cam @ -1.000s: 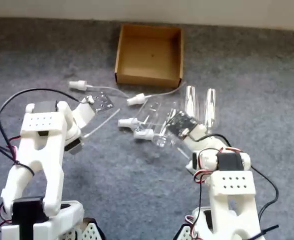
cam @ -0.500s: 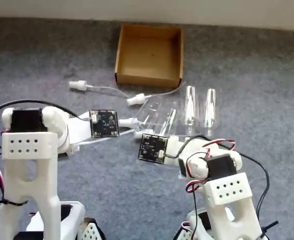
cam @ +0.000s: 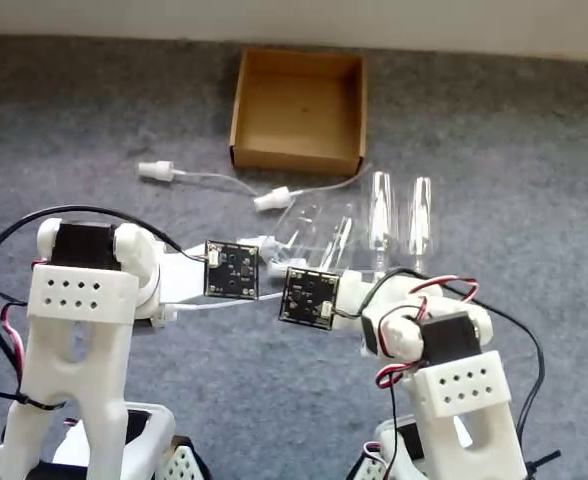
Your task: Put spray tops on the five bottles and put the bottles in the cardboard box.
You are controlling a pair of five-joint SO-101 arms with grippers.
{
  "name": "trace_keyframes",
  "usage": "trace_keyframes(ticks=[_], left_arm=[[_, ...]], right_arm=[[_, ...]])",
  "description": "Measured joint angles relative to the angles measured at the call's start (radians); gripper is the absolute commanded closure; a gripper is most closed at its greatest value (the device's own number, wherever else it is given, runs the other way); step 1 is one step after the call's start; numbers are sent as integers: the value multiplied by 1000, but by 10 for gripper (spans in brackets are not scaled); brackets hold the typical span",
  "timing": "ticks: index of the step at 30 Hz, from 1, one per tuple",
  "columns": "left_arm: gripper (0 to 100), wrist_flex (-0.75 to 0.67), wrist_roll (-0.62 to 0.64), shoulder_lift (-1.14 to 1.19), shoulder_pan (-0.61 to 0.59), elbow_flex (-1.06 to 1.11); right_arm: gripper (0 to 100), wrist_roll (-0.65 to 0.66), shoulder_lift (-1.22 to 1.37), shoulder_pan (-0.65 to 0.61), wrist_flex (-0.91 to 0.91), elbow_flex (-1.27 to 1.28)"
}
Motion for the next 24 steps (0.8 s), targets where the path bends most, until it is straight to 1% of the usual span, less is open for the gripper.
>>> trace_keyframes(ticks=[11,16,21,24], left_arm=[[997,0,0,-8,3,0],[997,0,0,-8,9,0],[997,0,0,-8,23,0],[997,0,0,-8,51,0]], right_arm=[[994,0,-34,8,0,38],[994,0,-34,8,-34,66],[994,2,-34,6,-41,66],[994,2,-34,6,-41,66]])
